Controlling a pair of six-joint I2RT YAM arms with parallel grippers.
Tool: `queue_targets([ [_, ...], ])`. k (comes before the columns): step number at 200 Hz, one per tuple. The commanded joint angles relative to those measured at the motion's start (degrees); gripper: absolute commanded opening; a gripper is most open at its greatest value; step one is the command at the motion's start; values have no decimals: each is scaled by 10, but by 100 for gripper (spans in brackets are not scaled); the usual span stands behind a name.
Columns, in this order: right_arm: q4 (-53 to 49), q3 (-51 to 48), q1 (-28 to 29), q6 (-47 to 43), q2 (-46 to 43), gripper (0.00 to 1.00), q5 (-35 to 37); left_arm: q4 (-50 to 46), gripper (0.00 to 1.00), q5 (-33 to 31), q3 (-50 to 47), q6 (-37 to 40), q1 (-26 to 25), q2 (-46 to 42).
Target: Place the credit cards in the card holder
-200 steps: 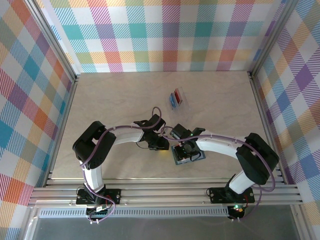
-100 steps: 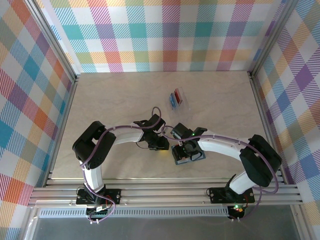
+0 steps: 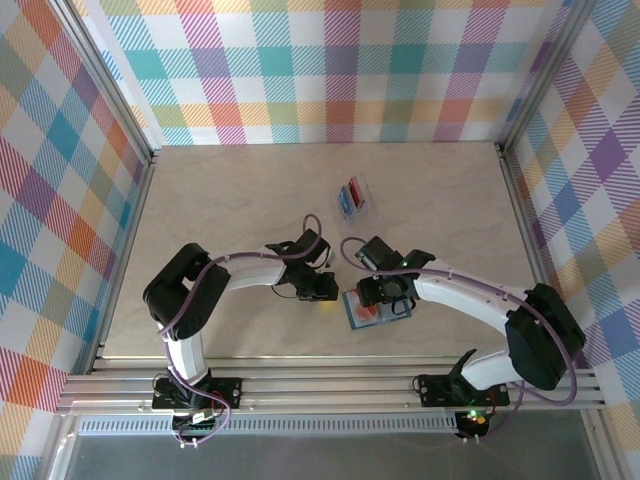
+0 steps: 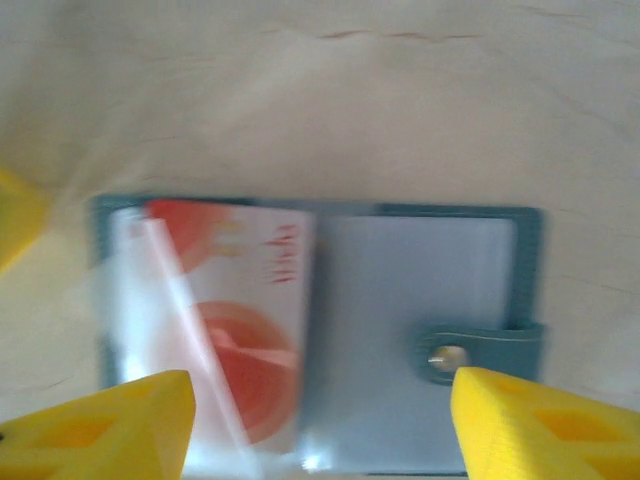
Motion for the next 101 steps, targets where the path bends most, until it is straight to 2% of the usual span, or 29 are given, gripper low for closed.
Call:
queue_targets([
  [1, -43, -6, 0, 30, 31, 70, 67, 1, 16, -22, -18, -1, 4, -2],
  [29, -51, 6, -3, 44, 45, 71, 98, 6, 16, -15, -21, -3, 3, -5],
  [57, -71, 22, -10, 60, 78, 69, 84, 9, 16, -9, -23, -3, 3, -10],
  [76, -49, 18, -10, 65, 92, 69, 55, 10, 16, -8, -24, -4, 2, -15],
  [101, -49, 18, -12, 88, 114, 67, 75, 11, 16, -7, -28, -4, 2, -22],
])
